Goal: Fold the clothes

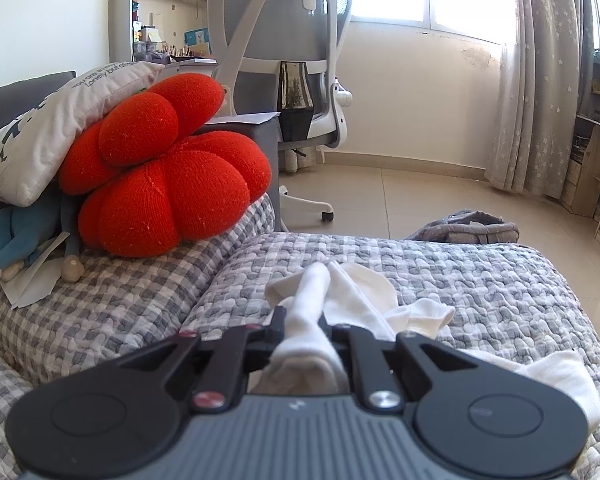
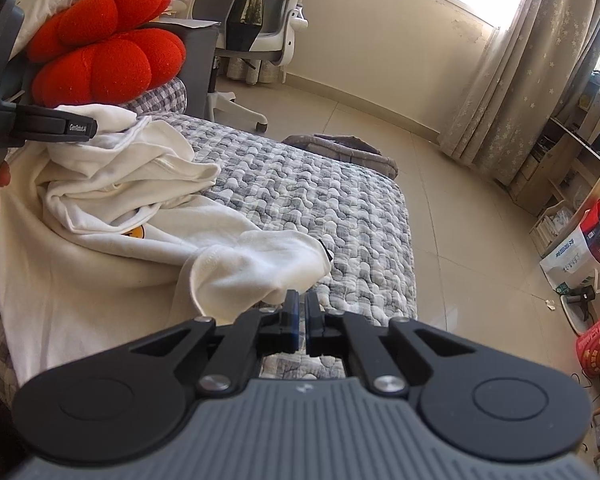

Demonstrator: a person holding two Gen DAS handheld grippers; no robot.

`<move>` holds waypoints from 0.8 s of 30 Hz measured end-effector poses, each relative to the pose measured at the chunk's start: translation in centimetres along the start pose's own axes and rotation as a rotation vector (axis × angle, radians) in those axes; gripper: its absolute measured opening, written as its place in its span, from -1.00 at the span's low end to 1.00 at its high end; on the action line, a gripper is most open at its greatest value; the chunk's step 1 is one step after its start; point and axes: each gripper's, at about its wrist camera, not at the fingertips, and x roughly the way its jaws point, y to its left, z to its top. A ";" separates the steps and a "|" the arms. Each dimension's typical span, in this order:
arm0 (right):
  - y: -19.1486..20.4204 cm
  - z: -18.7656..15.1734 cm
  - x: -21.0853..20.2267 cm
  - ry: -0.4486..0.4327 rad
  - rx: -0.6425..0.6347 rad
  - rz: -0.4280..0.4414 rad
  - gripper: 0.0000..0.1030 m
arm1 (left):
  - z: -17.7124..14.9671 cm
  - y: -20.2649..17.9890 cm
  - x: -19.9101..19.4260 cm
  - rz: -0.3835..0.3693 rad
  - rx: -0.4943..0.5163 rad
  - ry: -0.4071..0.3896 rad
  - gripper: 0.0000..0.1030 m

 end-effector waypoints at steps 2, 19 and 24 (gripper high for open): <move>0.0 0.0 0.0 -0.001 0.002 0.002 -0.95 | 0.0 0.0 0.0 0.000 0.001 0.001 -0.78; 0.5 0.2 0.3 0.008 -0.002 0.015 -0.95 | -0.1 0.1 0.2 0.004 0.018 0.010 -0.78; 0.5 0.2 0.3 0.009 -0.002 0.018 -0.95 | -0.2 0.0 0.2 0.006 0.022 0.013 -0.77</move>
